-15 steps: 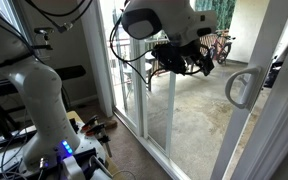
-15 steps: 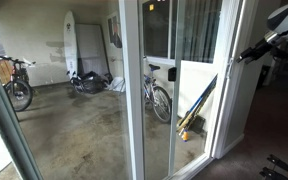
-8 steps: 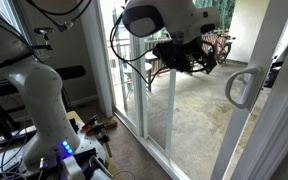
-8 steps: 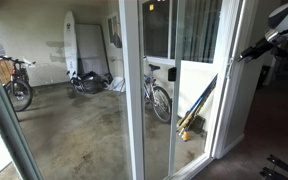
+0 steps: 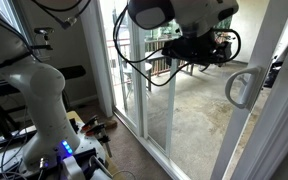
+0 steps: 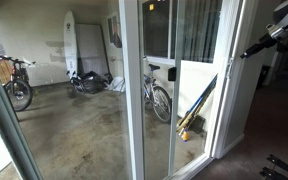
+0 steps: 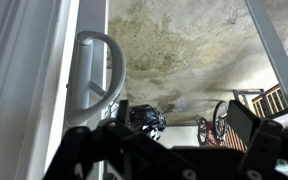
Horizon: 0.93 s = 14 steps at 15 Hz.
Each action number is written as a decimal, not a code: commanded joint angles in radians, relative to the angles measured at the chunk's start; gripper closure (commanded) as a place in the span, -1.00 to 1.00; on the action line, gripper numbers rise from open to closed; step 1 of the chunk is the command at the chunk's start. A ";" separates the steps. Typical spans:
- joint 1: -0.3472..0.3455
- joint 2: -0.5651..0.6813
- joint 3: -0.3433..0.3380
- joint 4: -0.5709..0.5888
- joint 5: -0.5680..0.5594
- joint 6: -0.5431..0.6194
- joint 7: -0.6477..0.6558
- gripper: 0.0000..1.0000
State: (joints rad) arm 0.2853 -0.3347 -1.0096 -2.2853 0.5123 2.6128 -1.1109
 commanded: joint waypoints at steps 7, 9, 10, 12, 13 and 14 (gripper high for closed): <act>0.299 -0.041 -0.289 0.092 0.098 0.024 -0.306 -1.00; 0.389 -0.011 -0.379 0.123 0.121 0.059 -0.287 -1.00; 0.441 0.017 -0.439 0.148 0.131 0.053 -0.243 -1.00; 0.537 0.043 -0.549 0.194 0.135 0.021 -0.154 -1.00; 0.586 0.048 -0.604 0.210 0.130 0.013 -0.101 -1.00; 0.632 0.061 -0.660 0.232 0.115 -0.004 -0.028 -1.00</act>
State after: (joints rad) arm 0.8006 -0.3483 -1.5320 -2.1208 0.6134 2.6512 -1.2853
